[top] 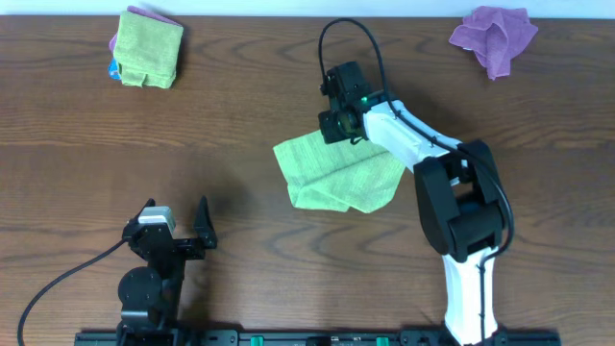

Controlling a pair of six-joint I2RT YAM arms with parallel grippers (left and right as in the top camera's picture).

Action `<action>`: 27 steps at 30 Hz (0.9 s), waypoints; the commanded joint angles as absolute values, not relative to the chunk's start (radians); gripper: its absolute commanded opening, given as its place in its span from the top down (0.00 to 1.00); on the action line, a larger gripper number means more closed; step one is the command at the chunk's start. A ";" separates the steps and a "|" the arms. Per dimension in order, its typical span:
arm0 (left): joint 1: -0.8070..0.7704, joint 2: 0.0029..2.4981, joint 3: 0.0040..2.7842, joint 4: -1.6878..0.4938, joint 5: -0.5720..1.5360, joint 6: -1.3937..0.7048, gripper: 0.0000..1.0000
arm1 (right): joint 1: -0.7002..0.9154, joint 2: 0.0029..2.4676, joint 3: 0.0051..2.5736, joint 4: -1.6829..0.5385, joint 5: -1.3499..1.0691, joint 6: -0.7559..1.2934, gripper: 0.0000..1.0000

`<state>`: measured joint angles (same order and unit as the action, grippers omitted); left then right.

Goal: Fold the cloth
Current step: 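Lift and drag the towel edge with the right gripper to spread it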

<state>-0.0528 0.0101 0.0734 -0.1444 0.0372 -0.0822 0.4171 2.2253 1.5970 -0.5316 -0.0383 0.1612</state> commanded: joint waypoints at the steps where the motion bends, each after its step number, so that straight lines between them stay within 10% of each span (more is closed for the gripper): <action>1: -0.055 0.005 0.040 -0.152 0.026 -0.090 0.05 | 0.388 2.250 1.676 -0.563 0.011 0.183 0.99; 11: -0.055 0.005 0.040 -0.152 0.025 -0.090 0.05 | 0.398 2.241 2.069 -1.122 0.010 0.047 0.99; 27: -0.055 0.005 0.040 -0.152 0.025 -0.090 0.05 | 0.455 2.211 1.995 -1.242 -0.032 0.002 0.98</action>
<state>-0.0528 0.0101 0.0734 -0.1444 0.0372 -0.0822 0.4706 2.2452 2.0174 -1.2331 -0.0273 0.0334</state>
